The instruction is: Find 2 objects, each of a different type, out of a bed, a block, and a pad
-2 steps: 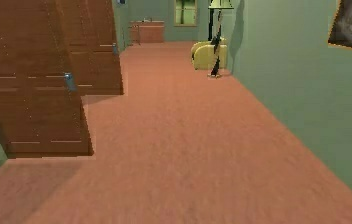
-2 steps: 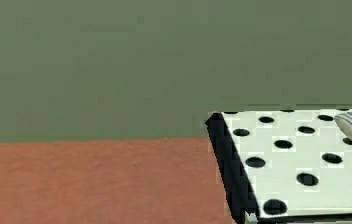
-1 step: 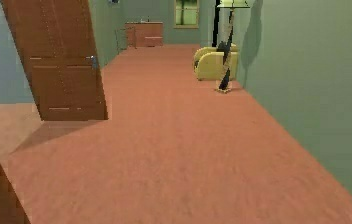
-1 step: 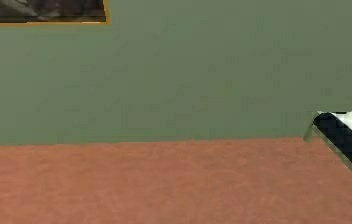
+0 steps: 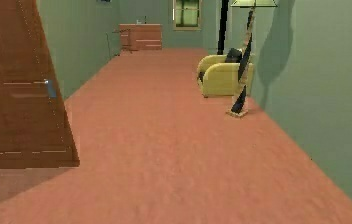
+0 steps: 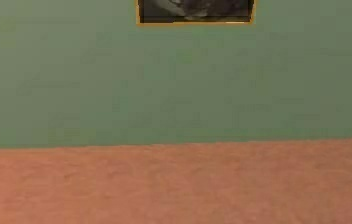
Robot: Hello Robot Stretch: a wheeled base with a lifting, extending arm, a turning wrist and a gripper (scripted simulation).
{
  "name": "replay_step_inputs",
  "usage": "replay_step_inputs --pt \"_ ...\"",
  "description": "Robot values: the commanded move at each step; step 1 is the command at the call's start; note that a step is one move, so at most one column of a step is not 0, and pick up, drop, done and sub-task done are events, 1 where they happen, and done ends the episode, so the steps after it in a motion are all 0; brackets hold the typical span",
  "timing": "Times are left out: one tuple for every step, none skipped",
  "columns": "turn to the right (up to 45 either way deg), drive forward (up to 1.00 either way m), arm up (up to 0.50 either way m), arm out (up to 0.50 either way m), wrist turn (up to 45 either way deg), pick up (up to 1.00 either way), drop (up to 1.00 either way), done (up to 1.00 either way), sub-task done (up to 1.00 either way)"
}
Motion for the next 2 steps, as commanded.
replay_step_inputs --pt "0.0 1.00 0.00 0.00 0.0 0.00 0.00 0.00 0.00" --pt "-3.0 0.00 0.00 0.00 0.0 0.00 0.00 0.00 0.00"
